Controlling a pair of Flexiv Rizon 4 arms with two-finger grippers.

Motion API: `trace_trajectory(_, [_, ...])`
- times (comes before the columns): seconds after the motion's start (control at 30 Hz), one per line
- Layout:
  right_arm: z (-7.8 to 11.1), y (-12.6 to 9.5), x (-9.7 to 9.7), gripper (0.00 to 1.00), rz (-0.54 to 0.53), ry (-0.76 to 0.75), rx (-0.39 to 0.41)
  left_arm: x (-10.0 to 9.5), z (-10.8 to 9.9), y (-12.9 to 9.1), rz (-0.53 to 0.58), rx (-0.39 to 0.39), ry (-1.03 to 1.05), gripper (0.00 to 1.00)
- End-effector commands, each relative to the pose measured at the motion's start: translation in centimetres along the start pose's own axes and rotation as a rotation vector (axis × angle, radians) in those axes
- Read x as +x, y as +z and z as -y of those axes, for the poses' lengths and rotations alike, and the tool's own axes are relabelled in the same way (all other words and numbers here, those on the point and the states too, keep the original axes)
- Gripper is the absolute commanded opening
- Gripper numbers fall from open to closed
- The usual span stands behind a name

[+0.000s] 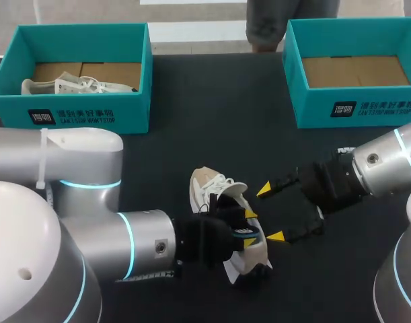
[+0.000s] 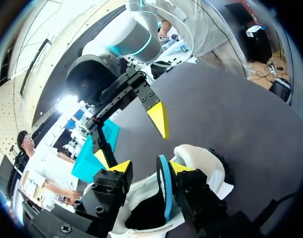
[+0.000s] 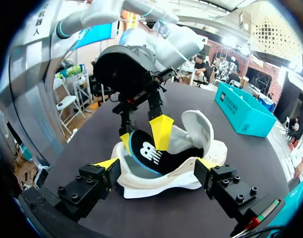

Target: Take the shoe out of the shoebox, open the shoe tongue, remove and reinsert the insole, then place the shoe into the shoebox

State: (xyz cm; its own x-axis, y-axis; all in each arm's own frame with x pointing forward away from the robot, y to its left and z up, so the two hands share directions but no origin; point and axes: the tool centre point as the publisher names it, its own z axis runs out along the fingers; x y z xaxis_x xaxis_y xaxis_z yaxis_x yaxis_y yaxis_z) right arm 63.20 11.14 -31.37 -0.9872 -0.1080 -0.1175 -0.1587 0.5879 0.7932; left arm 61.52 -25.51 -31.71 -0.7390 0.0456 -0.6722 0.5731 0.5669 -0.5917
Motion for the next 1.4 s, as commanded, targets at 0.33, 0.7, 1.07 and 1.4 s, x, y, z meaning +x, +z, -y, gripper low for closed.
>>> trace_trajectory(0.33, [-0.1,0.1,0.0,1.0,0.001,0.001,0.005,-1.0,1.2,-1.9,0.007,-0.022,0.028,0.47])
trace_trajectory(0.7, [-0.1,0.1,0.0,1.0,0.001,0.001,0.005,-1.1,3.2,-3.5,-0.023,-0.037,0.013,0.52])
trace_trajectory(1.07, [-0.1,0.1,0.0,1.0,0.001,0.001,0.005,-1.5,3.7,-4.5,-0.023,-0.041,0.012,0.57])
trace_trajectory(1.4, [-0.1,0.1,0.0,1.0,0.001,0.001,0.005,-2.4,3.4,-4.4,-0.057,0.081,-0.077,0.64])
